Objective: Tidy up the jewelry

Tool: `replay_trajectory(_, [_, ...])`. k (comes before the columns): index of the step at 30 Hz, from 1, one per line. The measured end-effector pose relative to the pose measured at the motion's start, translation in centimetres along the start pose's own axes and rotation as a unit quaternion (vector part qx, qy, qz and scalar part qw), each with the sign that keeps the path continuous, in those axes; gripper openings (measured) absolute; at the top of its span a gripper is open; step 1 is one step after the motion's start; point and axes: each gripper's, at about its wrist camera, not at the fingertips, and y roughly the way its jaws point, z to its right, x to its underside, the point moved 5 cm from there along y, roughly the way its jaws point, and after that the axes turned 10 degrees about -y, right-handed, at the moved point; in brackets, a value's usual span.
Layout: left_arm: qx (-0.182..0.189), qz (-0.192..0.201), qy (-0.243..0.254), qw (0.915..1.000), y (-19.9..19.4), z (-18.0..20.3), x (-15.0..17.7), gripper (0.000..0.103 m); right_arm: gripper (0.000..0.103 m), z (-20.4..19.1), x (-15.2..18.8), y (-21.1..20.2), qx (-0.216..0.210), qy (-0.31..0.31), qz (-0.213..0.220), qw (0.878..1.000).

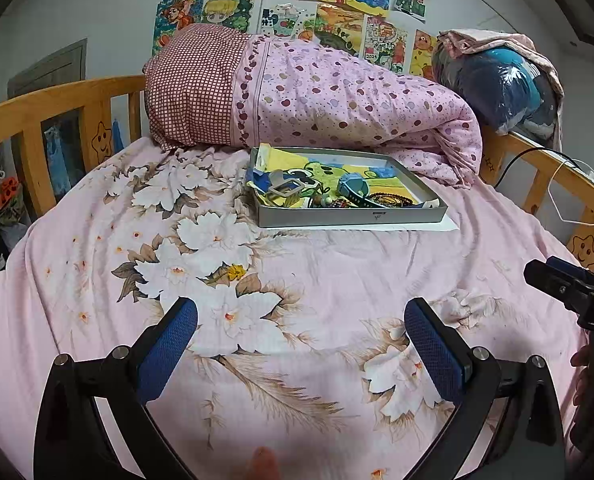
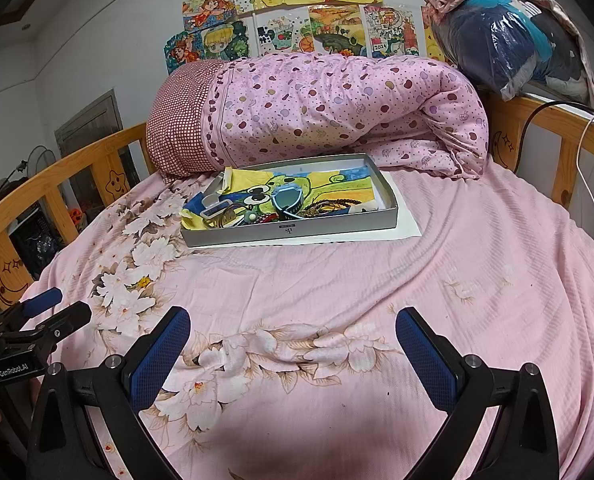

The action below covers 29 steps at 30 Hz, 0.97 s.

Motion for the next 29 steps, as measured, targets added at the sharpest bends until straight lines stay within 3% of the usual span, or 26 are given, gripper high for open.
replay_trajectory(29, [0.003,-0.002,0.024,0.9997,-0.40,0.70,0.49,0.101,0.103,0.16,0.17,0.01,0.000,0.002,-0.003,1.000])
